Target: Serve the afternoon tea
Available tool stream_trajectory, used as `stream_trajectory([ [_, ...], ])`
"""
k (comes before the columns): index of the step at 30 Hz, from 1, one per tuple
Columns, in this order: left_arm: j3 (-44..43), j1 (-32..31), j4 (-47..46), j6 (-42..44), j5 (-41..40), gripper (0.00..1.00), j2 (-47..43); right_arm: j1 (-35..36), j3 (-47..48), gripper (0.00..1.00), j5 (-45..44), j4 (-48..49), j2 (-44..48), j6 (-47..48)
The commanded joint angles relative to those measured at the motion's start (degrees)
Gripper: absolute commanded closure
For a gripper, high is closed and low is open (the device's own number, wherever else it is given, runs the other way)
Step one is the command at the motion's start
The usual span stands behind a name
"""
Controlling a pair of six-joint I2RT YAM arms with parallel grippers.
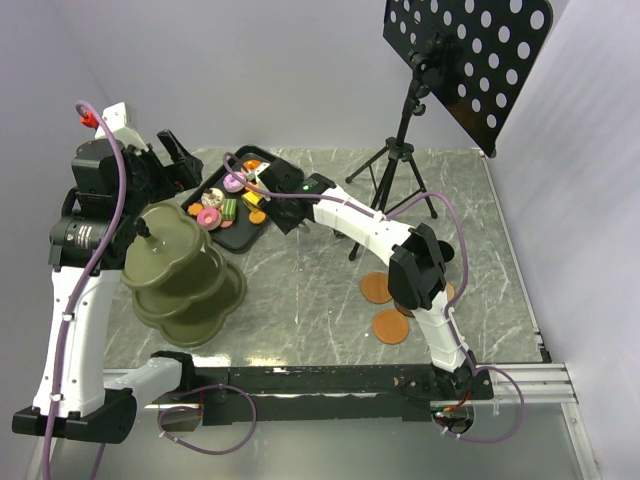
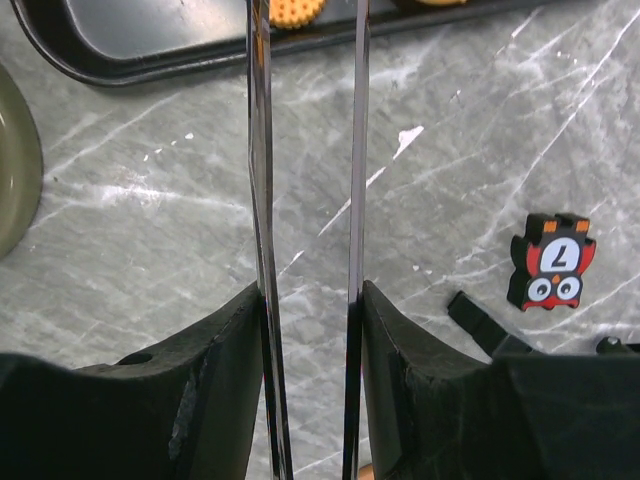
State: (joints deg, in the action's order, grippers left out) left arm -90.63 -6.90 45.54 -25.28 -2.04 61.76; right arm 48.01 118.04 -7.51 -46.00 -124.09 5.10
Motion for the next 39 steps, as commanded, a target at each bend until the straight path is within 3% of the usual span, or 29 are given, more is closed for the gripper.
stream_trajectory([
  [1,0.0,-0.2,-0.3,1.1,-1.0,0.00,-0.9,0.0,-0.4,0.54,-2.2,-1.0,2.0,-1.9],
  [29,0.4,-0.1,-0.9,1.2,-0.9,0.00,0.1,0.0,4.7,0.50,-2.2,-2.8,-3.3,-1.4],
  [36,0.4,-0.1,-0.9,1.3,-0.9,0.00,0.1,-0.1,5.2,0.52,-1.9,-2.9,-3.8,-1.1],
  [39,0.4,0.0,-1.0,1.4,-0.9,0.00,0.2,0.1,5.2,0.57,-2.3,-2.8,-4.1,-1.0],
])
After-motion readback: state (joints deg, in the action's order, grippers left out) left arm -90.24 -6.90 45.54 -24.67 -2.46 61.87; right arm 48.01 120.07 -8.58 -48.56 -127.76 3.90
